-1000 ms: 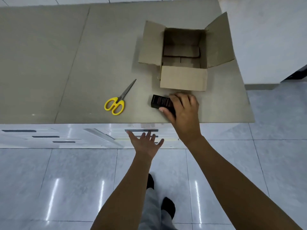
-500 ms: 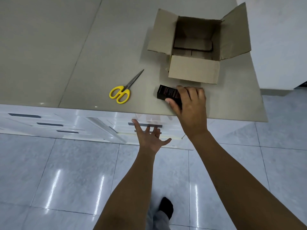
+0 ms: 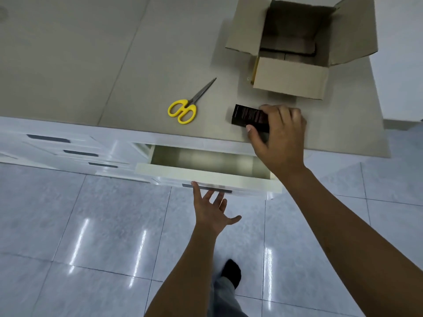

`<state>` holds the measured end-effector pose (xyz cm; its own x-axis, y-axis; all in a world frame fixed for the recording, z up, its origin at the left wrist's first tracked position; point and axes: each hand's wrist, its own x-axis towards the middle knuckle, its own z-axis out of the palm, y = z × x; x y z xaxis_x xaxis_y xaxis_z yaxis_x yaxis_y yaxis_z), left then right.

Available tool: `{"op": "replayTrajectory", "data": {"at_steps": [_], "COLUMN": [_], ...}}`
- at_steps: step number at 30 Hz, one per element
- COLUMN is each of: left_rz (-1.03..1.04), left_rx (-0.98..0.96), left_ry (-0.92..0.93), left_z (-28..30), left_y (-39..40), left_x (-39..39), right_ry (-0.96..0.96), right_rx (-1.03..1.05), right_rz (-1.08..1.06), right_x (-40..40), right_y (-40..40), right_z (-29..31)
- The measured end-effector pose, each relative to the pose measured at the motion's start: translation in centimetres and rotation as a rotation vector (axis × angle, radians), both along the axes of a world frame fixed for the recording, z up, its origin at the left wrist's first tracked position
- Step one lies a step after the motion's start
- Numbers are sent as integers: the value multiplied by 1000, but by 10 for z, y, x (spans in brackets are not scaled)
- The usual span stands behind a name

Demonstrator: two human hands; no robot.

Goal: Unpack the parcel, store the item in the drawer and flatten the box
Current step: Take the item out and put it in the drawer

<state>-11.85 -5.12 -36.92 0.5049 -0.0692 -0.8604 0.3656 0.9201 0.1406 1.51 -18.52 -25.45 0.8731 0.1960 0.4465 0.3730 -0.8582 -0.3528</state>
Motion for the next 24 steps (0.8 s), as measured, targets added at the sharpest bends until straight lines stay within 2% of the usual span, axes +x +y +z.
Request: {"op": "replayTrajectory", "data": {"at_steps": [5, 7, 9, 11, 12, 14, 17, 19, 22, 24], "left_rz": [8, 13, 14, 8, 0, -22, -41, -54, -63, -71], "left_rx": [-26, -31, -39, -50, -53, -59, -92, -122, -166, -182], "left_ry": [0, -4, -6, -3, -9, -21, -23, -27, -44, -42], "left_z": [-4, -6, -6, -8, -10, -13, -21, -26, -30, -30], "left_y": [-2, -1, 0, 1, 3, 7, 14, 18, 23, 24], "left_x": [-30, -37, -40, -42, -43, -48, -58, -64, -71, -72], "right_ry": [58, 21, -65, -48, 24, 263, 762, 1014, 1205, 1274], "right_rx": [-12, -35, -23, 36, 44, 19, 154, 229, -20, -61], "right_rz": [-14, -30, 88, 329, 414, 422, 211, 94, 119, 144], "right_x": [-8, -17, -37, -68, -83, -95, -76, -57, -46, -45], "right_y": [6, 11, 18, 25, 28, 30, 32, 29, 22, 19], "right_z": [5, 5, -3, -21, -33, -57, -87, -105, -131, -136]}}
